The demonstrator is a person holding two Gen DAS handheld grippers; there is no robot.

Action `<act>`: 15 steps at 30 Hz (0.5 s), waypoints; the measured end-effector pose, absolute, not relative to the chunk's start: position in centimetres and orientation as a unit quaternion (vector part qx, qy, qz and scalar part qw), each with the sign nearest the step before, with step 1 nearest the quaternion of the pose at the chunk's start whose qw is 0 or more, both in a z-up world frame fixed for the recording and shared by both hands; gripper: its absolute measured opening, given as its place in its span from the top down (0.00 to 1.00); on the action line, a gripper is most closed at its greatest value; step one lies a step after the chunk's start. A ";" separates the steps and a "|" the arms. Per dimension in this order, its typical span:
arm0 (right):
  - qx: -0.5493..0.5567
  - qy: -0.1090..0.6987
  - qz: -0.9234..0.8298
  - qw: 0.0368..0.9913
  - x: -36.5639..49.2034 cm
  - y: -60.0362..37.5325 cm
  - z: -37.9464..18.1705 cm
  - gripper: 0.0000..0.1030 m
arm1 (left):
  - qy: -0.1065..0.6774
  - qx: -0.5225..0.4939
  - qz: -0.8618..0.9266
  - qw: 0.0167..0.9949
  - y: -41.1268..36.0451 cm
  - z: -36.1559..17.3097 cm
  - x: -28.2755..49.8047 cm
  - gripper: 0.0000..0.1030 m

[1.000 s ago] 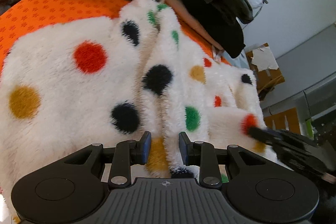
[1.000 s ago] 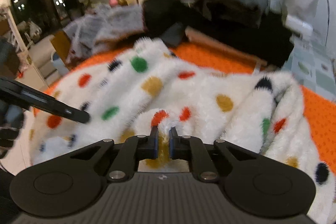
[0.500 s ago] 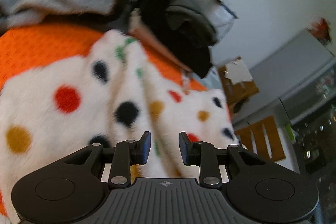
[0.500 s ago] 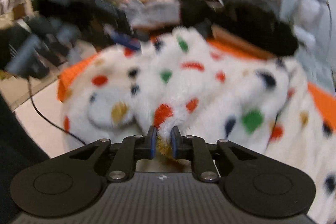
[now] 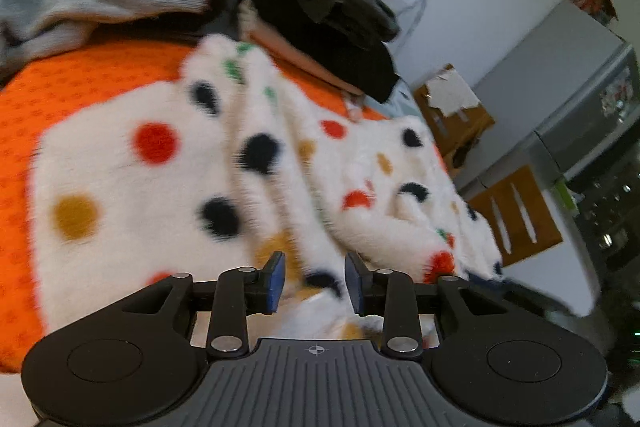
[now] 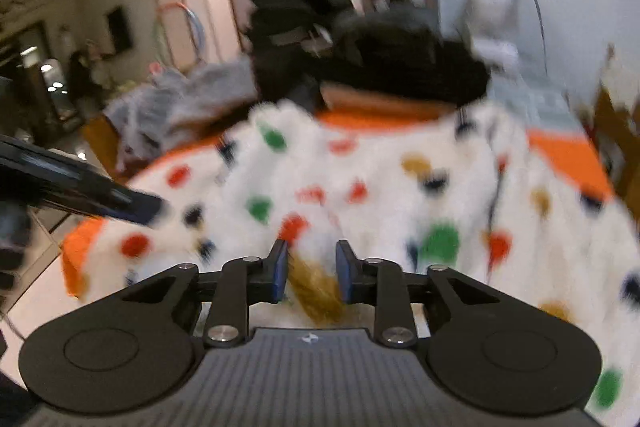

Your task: Fold clothes

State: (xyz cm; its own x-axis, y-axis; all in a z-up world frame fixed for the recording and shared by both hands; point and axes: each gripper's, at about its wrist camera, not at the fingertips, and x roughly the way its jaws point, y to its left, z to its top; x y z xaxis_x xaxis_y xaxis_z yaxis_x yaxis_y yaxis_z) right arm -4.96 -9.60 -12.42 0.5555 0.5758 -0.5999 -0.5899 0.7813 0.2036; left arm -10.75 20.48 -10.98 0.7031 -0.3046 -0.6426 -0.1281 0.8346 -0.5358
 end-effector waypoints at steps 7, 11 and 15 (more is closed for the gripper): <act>-0.045 0.350 0.312 0.882 -5.9 -8.3 -15.5 0.71 | 0.364 -0.285 0.002 0.887 24.5 -10.8 -14.3 0.59; -0.022 0.330 0.307 0.893 -6.9 -9.1 -12.9 0.67 | 0.354 -0.275 0.027 0.894 26.3 -10.7 -16.0 0.55; -0.012 0.325 0.305 0.895 -8.9 -10.3 -10.8 0.63 | 0.348 -0.265 0.049 0.898 28.0 -10.7 -17.6 0.51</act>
State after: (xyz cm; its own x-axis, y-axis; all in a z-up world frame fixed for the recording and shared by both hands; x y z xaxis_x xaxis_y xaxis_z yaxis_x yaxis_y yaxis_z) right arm -8.87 -10.30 -10.80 0.6035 0.5379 -0.5886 -0.5530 0.8142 0.1771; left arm -17.57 27.96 -10.71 0.7528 -0.0960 -0.6512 -0.2732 0.8545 -0.4418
